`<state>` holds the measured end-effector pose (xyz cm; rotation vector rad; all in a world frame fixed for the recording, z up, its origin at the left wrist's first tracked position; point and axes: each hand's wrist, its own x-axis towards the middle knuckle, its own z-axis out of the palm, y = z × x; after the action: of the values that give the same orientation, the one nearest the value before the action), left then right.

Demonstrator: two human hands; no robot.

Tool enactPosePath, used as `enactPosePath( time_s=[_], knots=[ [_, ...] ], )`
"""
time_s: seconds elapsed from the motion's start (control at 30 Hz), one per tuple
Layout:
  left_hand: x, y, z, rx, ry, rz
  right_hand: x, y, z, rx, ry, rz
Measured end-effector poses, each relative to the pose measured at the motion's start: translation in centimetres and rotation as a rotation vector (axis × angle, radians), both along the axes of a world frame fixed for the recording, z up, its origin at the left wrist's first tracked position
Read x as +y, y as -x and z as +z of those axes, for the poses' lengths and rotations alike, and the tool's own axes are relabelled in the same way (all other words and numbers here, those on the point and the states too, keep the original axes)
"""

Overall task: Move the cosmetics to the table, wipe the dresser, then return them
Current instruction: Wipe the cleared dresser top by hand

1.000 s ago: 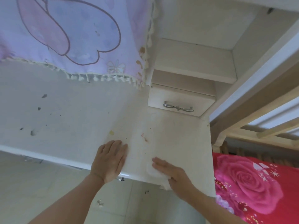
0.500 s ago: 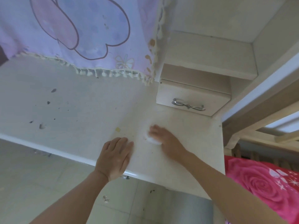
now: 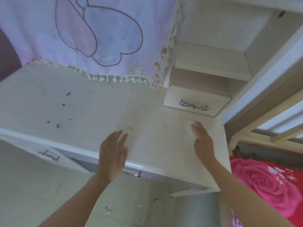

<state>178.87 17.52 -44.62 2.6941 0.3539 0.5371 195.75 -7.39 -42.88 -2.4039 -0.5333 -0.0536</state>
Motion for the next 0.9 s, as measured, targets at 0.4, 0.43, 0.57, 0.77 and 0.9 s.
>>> enactPosePath(
  time_s=[0.4, 0.43, 0.57, 0.77, 0.9],
  knots=[
    [10.7, 9.2, -1.0, 0.578, -0.182, 0.099, 10.5, 9.7, -3.7, -0.078, 0.246, 0.466],
    [10.8, 9.0, -0.9, 0.597, -0.177, 0.091, 11.1, 11.1, -3.8, -0.063, 0.242, 0.532],
    [11.1, 9.1, -1.0, 0.681, -0.133, 0.048, 11.2, 14.3, -3.0, 0.094, 0.25, 0.773],
    [11.1, 8.9, 0.0, 0.704, -0.076, 0.084, 8.3, 9.6, 2.3, 0.174, 0.084, 0.455],
    [10.6, 8.4, 0.6, 0.728, -0.018, 0.063, 8.7, 3.3, 3.8, 0.167, 0.11, 0.24]
  ],
)
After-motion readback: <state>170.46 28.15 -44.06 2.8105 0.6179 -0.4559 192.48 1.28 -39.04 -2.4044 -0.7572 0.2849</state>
